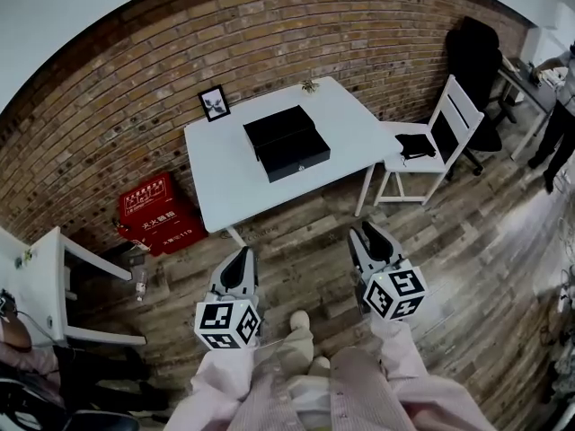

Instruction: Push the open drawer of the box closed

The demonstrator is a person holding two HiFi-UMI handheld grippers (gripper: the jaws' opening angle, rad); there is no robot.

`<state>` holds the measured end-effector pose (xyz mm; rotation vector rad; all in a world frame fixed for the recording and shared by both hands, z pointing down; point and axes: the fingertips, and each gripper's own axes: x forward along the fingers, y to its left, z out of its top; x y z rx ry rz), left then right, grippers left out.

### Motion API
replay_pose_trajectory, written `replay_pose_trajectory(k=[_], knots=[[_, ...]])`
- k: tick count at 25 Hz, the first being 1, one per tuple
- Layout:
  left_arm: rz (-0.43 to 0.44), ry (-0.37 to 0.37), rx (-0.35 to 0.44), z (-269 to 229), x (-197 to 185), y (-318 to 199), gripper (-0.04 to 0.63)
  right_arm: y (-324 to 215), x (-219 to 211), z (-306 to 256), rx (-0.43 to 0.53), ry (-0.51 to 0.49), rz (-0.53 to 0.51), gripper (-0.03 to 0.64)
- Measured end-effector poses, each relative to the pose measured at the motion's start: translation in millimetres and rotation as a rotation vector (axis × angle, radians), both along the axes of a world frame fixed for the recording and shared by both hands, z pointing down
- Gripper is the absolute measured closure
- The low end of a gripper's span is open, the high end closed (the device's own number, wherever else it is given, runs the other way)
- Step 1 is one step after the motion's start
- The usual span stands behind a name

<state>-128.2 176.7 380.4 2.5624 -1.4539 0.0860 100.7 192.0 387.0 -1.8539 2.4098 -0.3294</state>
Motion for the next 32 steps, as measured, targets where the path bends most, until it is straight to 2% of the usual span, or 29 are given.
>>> replay_pose_trajectory(k=[17, 25, 32], knots=[[0.046, -0.008, -0.090, 30, 5, -148, 0.600, -139, -2, 28, -0.096, -0.023, 0.040, 0.508], [0.092, -0.008, -0.154, 56, 19, -184, 0.600, -182, -7, 49, -0.142, -0.032, 0.045, 0.508], [0.090, 0.003, -0.221, 79, 26, -206, 0.600, -212, -10, 71, -0.205, -0.014, 0.013, 0.508]])
